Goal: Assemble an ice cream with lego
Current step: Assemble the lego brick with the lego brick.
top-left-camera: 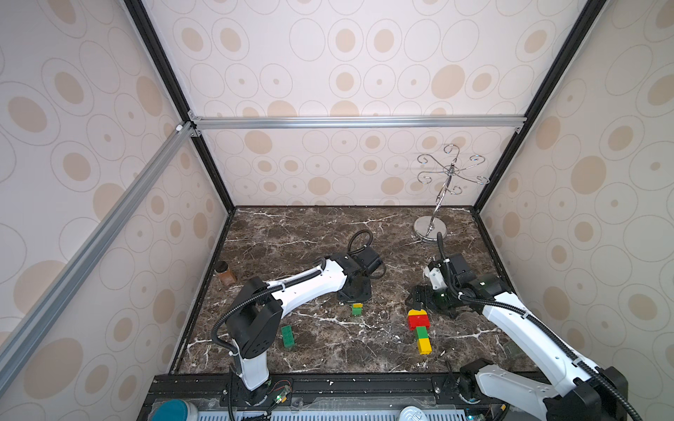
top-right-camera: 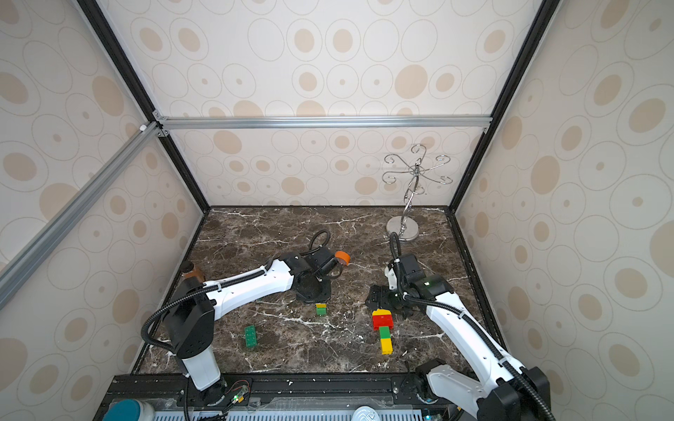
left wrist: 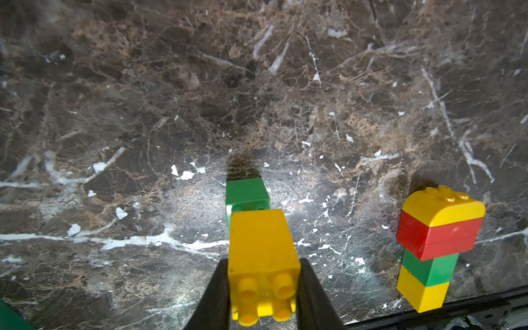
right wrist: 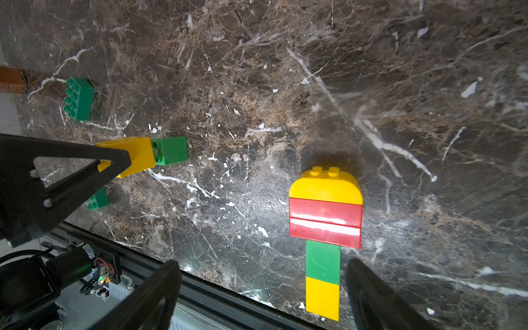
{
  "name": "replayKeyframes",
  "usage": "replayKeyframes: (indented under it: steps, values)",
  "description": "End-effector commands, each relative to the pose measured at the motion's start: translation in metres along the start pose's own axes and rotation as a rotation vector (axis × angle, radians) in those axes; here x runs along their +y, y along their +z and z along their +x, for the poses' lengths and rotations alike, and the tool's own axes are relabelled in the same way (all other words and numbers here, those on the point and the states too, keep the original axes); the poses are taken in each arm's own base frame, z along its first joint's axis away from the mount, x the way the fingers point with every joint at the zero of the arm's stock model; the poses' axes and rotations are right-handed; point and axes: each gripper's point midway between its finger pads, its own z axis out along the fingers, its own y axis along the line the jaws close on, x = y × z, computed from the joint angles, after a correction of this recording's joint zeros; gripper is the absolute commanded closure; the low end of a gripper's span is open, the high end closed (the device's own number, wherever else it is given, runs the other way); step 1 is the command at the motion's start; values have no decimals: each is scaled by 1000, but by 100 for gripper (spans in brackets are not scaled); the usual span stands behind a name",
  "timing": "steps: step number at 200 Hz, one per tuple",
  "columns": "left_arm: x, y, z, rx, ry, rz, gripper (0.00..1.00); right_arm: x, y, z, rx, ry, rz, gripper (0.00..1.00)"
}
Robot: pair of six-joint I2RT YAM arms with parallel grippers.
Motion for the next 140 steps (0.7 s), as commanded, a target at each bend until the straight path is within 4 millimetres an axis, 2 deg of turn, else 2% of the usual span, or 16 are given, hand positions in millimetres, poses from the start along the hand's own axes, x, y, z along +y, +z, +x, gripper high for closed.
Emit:
replayKeyframes:
  steps: [1,140]
  values:
    - [4,2,4,-1,24,-30,90,-4,-1,7,14,3,0,7]
    - [7,15,5,7,29,-46,92,0,-2,12,17,23,-34,7]
